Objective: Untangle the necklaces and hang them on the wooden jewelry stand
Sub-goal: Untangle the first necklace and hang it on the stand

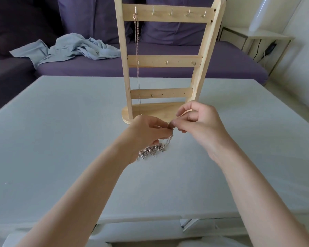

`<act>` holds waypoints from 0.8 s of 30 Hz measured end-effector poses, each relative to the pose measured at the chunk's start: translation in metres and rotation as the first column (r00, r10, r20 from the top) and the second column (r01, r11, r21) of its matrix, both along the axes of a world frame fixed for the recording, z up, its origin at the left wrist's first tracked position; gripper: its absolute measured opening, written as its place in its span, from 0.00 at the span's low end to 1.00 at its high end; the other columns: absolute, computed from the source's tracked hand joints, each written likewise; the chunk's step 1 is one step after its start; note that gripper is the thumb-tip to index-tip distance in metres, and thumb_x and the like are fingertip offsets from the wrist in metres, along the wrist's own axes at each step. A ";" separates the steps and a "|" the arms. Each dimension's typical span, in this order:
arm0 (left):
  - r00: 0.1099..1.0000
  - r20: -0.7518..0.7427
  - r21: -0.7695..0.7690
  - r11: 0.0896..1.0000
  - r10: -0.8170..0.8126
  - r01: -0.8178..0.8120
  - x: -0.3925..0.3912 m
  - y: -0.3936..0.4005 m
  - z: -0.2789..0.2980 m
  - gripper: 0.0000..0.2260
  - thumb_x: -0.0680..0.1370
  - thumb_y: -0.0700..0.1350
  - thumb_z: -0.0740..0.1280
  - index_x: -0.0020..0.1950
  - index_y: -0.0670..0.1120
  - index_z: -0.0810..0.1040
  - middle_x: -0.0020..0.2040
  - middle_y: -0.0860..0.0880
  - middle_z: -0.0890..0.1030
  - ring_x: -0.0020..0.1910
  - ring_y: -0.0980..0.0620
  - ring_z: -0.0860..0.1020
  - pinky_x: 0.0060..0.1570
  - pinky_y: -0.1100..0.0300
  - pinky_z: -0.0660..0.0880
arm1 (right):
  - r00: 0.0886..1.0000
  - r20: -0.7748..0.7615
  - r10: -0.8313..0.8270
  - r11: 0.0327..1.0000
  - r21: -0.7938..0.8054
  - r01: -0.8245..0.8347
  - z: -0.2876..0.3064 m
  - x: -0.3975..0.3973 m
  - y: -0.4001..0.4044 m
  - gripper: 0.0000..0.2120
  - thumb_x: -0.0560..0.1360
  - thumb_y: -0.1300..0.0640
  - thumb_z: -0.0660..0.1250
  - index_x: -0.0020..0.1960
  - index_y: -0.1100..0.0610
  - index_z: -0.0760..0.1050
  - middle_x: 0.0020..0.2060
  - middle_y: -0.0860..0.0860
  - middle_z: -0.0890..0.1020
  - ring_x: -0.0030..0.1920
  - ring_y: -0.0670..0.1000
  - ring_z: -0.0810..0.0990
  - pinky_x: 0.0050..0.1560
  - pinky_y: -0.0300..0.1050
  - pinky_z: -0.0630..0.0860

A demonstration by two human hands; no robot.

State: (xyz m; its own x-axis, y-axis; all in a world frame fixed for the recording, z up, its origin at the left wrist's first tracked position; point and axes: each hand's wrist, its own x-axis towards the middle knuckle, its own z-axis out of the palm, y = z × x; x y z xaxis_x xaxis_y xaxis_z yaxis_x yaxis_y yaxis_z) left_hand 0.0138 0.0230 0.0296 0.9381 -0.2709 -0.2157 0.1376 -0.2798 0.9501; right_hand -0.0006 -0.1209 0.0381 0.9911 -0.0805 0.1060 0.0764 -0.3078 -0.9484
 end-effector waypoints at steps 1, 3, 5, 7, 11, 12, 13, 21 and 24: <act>0.999 0.027 0.025 0.999 0.026 -0.026 0.001 0.000 -0.001 0.05 0.73 0.39 0.71 0.39 0.49 0.80 0.38 0.48 0.79 0.40 0.53 0.74 0.35 0.69 0.71 | 1.000 0.005 0.003 0.999 -0.035 -0.003 -0.001 0.000 0.001 0.09 0.69 0.67 0.71 0.39 0.55 0.73 0.29 0.50 0.81 0.28 0.42 0.73 0.38 0.37 0.72; 0.994 0.081 0.052 0.996 0.073 -0.077 0.001 0.000 -0.003 0.06 0.72 0.40 0.71 0.36 0.48 0.80 0.35 0.49 0.79 0.39 0.51 0.73 0.37 0.63 0.70 | 1.000 0.029 0.009 0.995 -0.097 -0.006 -0.003 0.001 0.002 0.11 0.69 0.67 0.71 0.38 0.54 0.73 0.27 0.47 0.80 0.27 0.41 0.73 0.37 0.37 0.71; 0.990 0.113 0.079 0.993 0.082 -0.092 0.001 0.000 -0.003 0.07 0.72 0.41 0.71 0.34 0.47 0.80 0.33 0.50 0.79 0.37 0.51 0.72 0.39 0.59 0.69 | 0.998 0.067 0.014 0.988 -0.154 -0.004 -0.003 0.001 0.003 0.11 0.69 0.67 0.71 0.38 0.54 0.73 0.27 0.46 0.80 0.27 0.39 0.72 0.34 0.32 0.69; 0.993 0.099 0.071 0.995 0.062 -0.069 0.001 0.000 -0.002 0.07 0.73 0.41 0.71 0.34 0.47 0.79 0.34 0.49 0.80 0.37 0.52 0.72 0.38 0.61 0.69 | 0.995 0.100 0.018 0.977 -0.211 0.003 -0.002 0.001 0.003 0.09 0.69 0.67 0.70 0.40 0.56 0.73 0.29 0.49 0.81 0.27 0.38 0.72 0.32 0.28 0.67; 0.992 0.112 0.094 0.994 0.052 -0.062 0.003 0.000 -0.003 0.08 0.75 0.39 0.67 0.36 0.46 0.78 0.37 0.48 0.82 0.36 0.53 0.73 0.33 0.65 0.67 | 0.999 0.008 0.046 0.959 -0.281 -0.042 -0.005 0.002 0.003 0.10 0.70 0.67 0.68 0.41 0.54 0.72 0.33 0.52 0.83 0.27 0.40 0.71 0.31 0.30 0.66; 0.989 0.137 0.106 0.992 0.052 -0.067 0.003 0.000 -0.005 0.08 0.75 0.38 0.66 0.36 0.46 0.77 0.35 0.49 0.81 0.35 0.52 0.72 0.32 0.64 0.67 | 0.998 -0.036 0.055 0.962 -0.267 -0.063 -0.006 0.002 0.003 0.10 0.70 0.66 0.68 0.41 0.53 0.71 0.33 0.52 0.83 0.28 0.41 0.71 0.33 0.33 0.67; 0.986 0.157 0.109 0.992 0.049 -0.067 0.004 0.000 -0.006 0.08 0.75 0.38 0.66 0.36 0.46 0.77 0.33 0.50 0.80 0.34 0.52 0.71 0.32 0.63 0.66 | 0.996 -0.067 0.058 0.969 -0.236 -0.073 -0.007 0.003 0.004 0.10 0.70 0.66 0.68 0.41 0.52 0.71 0.32 0.51 0.82 0.29 0.43 0.72 0.36 0.37 0.68; 0.989 0.146 -0.044 0.999 -0.020 0.026 0.005 0.002 -0.003 0.09 0.71 0.37 0.72 0.45 0.48 0.75 0.37 0.52 0.81 0.29 0.62 0.74 0.29 0.71 0.67 | 0.994 -0.093 0.057 0.997 -0.048 -0.061 -0.002 0.002 -0.003 0.06 0.72 0.65 0.67 0.43 0.55 0.74 0.26 0.46 0.78 0.28 0.44 0.72 0.36 0.34 0.71; 0.989 0.150 -0.054 0.999 0.011 -0.003 0.007 0.000 -0.005 0.08 0.72 0.38 0.71 0.45 0.48 0.74 0.36 0.56 0.80 0.32 0.59 0.74 0.34 0.65 0.69 | 0.992 -0.096 0.076 0.997 0.023 -0.074 -0.001 0.002 -0.003 0.06 0.73 0.66 0.67 0.43 0.56 0.74 0.29 0.49 0.79 0.30 0.45 0.73 0.35 0.33 0.73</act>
State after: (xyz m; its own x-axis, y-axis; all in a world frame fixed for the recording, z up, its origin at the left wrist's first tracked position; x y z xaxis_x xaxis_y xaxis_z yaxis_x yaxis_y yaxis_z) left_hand 0.0206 0.0234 0.0248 0.9607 -0.2717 -0.0577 -0.0060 -0.2279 0.9737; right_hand 0.0014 -0.1242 0.0367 0.9999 -0.0063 0.0088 0.0066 -0.2865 -0.9581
